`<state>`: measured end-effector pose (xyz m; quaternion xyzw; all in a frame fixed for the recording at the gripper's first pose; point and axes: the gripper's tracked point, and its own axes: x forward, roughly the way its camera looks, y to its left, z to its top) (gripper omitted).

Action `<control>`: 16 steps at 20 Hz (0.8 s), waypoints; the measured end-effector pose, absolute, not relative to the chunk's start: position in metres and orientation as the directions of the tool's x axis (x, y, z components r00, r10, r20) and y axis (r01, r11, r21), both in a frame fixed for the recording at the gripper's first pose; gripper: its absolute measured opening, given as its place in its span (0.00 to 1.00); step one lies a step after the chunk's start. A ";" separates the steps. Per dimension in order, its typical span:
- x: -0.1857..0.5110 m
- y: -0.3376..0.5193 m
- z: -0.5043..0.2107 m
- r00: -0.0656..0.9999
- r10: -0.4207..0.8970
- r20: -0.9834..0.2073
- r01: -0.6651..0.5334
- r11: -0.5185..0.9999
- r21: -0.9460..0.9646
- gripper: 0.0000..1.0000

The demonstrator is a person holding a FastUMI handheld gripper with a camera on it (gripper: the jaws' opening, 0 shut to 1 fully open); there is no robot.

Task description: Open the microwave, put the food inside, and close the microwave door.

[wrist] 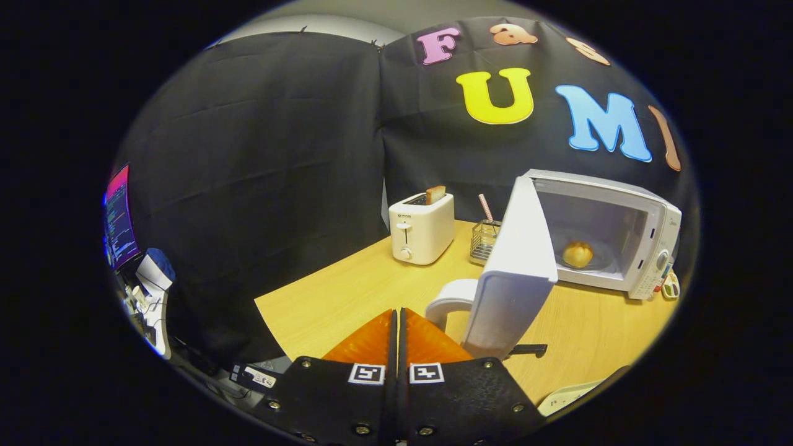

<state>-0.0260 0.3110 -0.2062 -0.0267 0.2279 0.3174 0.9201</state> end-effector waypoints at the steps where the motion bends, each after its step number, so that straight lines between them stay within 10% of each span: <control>1: -0.026 0.305 -0.206 0.697 0.568 -0.438 -0.591 0.801 0.098 0.01; 16: 0.015 0.172 -0.198 0.796 0.378 -0.473 -0.391 0.917 0.075 0.01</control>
